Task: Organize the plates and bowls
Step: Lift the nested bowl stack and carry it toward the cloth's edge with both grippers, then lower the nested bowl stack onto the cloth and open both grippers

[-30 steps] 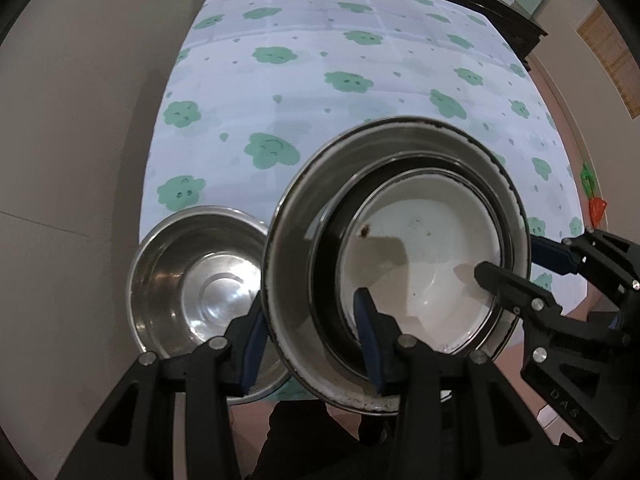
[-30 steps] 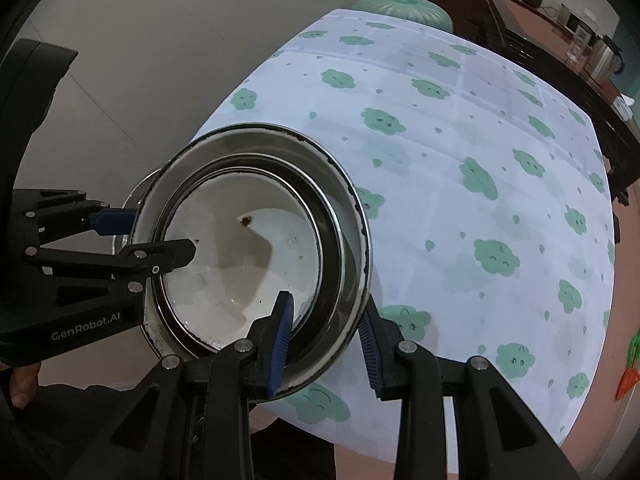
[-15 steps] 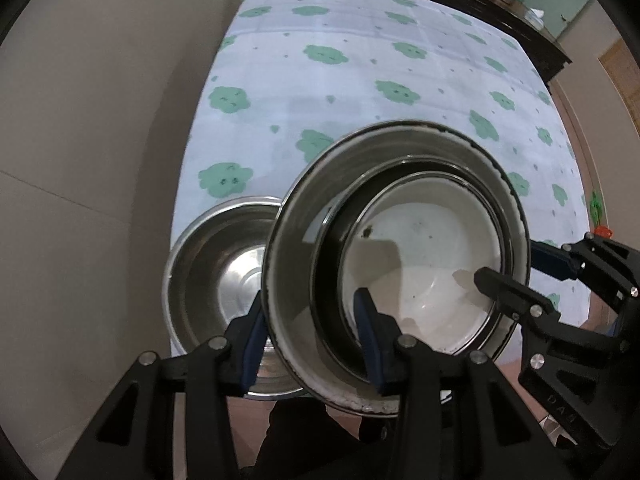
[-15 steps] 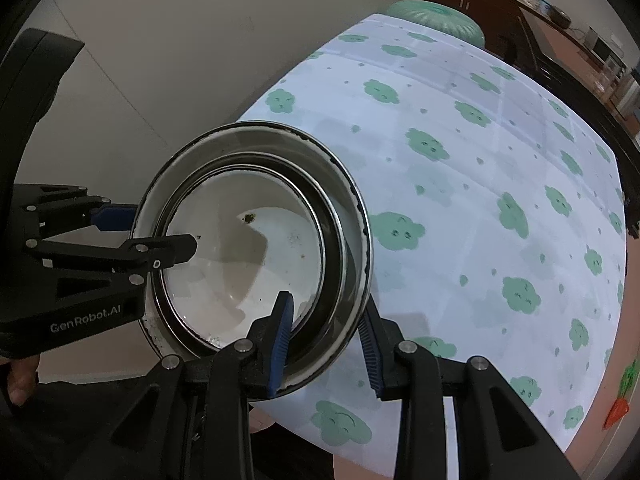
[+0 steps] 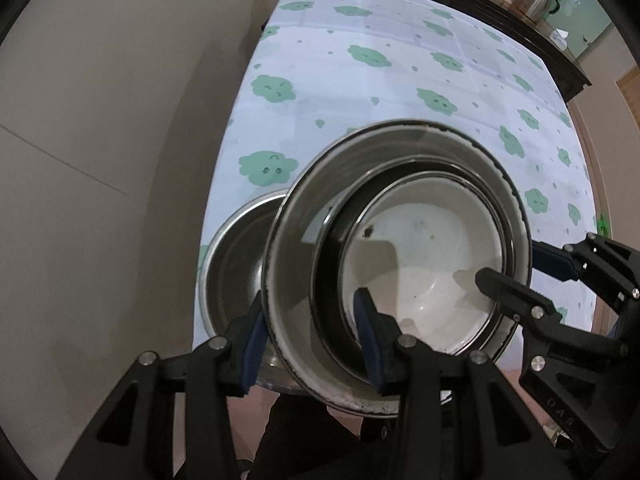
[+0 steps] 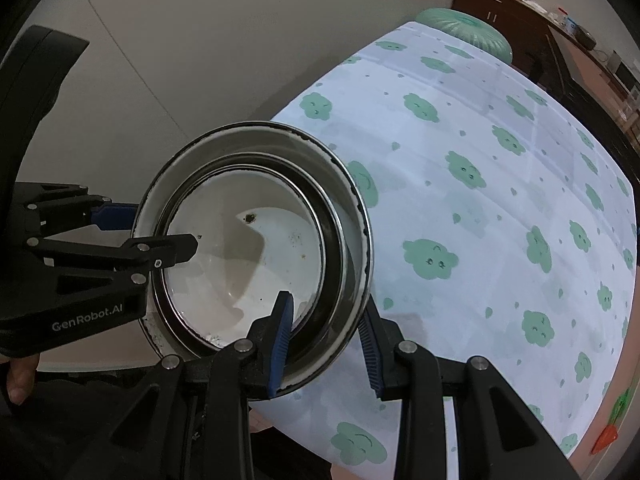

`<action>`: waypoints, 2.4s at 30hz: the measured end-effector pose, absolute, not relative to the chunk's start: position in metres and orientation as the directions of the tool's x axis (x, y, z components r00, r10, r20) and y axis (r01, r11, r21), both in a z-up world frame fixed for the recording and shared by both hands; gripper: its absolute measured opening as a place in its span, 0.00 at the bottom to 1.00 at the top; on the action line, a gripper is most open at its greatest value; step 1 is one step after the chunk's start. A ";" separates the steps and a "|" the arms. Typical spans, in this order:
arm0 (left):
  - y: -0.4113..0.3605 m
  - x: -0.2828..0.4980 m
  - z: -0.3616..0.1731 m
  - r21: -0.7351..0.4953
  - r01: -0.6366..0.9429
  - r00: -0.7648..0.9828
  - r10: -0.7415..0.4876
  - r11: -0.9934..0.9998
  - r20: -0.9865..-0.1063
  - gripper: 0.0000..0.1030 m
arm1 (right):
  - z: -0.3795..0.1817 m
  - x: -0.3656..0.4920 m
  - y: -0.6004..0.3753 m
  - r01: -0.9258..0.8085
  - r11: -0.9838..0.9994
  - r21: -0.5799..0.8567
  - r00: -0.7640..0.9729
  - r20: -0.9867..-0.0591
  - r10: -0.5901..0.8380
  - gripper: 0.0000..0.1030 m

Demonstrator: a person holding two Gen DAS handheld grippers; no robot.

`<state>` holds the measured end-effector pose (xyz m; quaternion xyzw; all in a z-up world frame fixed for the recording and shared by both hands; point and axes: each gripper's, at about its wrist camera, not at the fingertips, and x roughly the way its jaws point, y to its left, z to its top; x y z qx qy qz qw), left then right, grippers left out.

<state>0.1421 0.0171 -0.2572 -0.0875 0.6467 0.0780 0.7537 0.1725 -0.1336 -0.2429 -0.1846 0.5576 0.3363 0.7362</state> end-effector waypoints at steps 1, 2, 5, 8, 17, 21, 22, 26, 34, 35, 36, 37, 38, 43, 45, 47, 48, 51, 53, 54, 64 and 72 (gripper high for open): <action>0.019 0.142 -0.257 -0.030 -0.233 0.151 0.006 0.972 -0.989 0.39 | -0.243 0.172 -0.131 -0.704 0.702 0.104 0.150 -0.945 0.291 0.34; 0.021 0.140 -0.257 -0.029 -0.239 0.150 0.008 0.970 -0.989 0.39 | -0.243 0.171 -0.129 -0.707 0.700 0.104 0.150 -0.945 0.292 0.34; 0.029 0.136 -0.259 -0.028 -0.257 0.145 0.010 0.966 -0.989 0.39 | -0.243 0.167 -0.120 -0.718 0.688 0.104 0.145 -0.945 0.294 0.34; 0.037 0.131 -0.261 -0.026 -0.275 0.137 0.013 0.961 -0.990 0.39 | -0.245 0.164 -0.111 -0.730 0.676 0.106 0.135 -0.946 0.294 0.34; 0.059 0.119 -0.270 -0.022 -0.324 0.115 0.016 0.946 -0.993 0.39 | -0.251 0.157 -0.084 -0.767 0.634 0.096 0.116 -0.952 0.283 0.34; 0.065 0.118 -0.276 -0.026 -0.332 0.102 0.009 0.943 -0.995 0.39 | -0.255 0.155 -0.075 -0.775 0.625 0.090 0.108 -0.956 0.272 0.34; 0.066 0.117 -0.277 -0.026 -0.332 0.100 0.008 0.943 -0.995 0.39 | -0.256 0.155 -0.073 -0.776 0.624 0.091 0.104 -0.957 0.269 0.34; 0.070 0.118 -0.284 -0.032 -0.332 0.083 -0.004 0.943 -0.997 0.39 | -0.261 0.156 -0.069 -0.775 0.625 0.092 0.094 -0.961 0.259 0.34; 0.073 0.120 -0.294 -0.039 -0.329 0.057 -0.021 0.943 -0.998 0.40 | -0.266 0.155 -0.066 -0.776 0.624 0.086 0.087 -0.967 0.240 0.34; 0.074 0.120 -0.295 -0.039 -0.329 0.055 -0.022 0.944 -0.998 0.40 | -0.267 0.155 -0.066 -0.776 0.625 0.087 0.085 -0.967 0.239 0.34; 0.074 0.121 -0.295 -0.039 -0.326 0.053 -0.023 0.945 -0.998 0.40 | -0.268 0.155 -0.065 -0.775 0.625 0.088 0.082 -0.968 0.237 0.34; 0.074 0.121 -0.296 -0.039 -0.325 0.052 -0.023 0.945 -0.998 0.40 | -0.269 0.156 -0.065 -0.775 0.626 0.090 0.078 -0.969 0.236 0.35; 0.074 0.121 -0.297 -0.039 -0.324 0.051 -0.024 0.945 -0.998 0.40 | -0.270 0.156 -0.065 -0.774 0.627 0.091 0.076 -0.969 0.234 0.35; 0.074 0.123 -0.305 -0.043 -0.319 0.030 -0.035 0.947 -0.999 0.40 | -0.276 0.159 -0.064 -0.771 0.630 0.092 0.067 -0.972 0.224 0.35; 0.074 0.124 -0.307 -0.038 -0.318 0.024 -0.032 0.947 -0.999 0.40 | -0.279 0.160 -0.064 -0.768 0.632 0.101 0.056 -0.973 0.223 0.35; 0.075 0.125 -0.309 -0.036 -0.320 0.020 -0.031 0.947 -0.999 0.40 | -0.282 0.161 -0.063 -0.766 0.634 0.107 0.049 -0.973 0.223 0.35; 0.075 0.125 -0.310 -0.036 -0.320 0.017 -0.032 0.947 -0.999 0.40 | -0.283 0.161 -0.062 -0.766 0.634 0.109 0.046 -0.974 0.224 0.35; 0.076 0.125 -0.315 -0.040 -0.326 0.005 -0.040 0.945 -0.999 0.40 | -0.287 0.161 -0.060 -0.767 0.632 0.113 0.037 -0.975 0.220 0.35; 0.076 0.125 -0.318 -0.043 -0.327 0.001 -0.045 0.944 -0.999 0.40 | -0.291 0.161 -0.059 -0.767 0.631 0.118 0.027 -0.976 0.216 0.35; 0.076 0.125 -0.319 -0.044 -0.328 0.000 -0.046 0.944 -0.999 0.40 | -0.292 0.161 -0.059 -0.766 0.631 0.120 0.025 -0.976 0.215 0.35; 0.078 0.126 -0.323 -0.041 -0.324 -0.003 -0.044 0.945 -0.999 0.41 | -0.298 0.163 -0.057 -0.765 0.631 0.126 0.013 -0.977 0.211 0.35; 0.079 0.126 -0.323 -0.039 -0.321 0.000 -0.041 0.946 -0.999 0.41 | -0.297 0.164 -0.058 -0.764 0.633 0.129 0.014 -0.976 0.215 0.35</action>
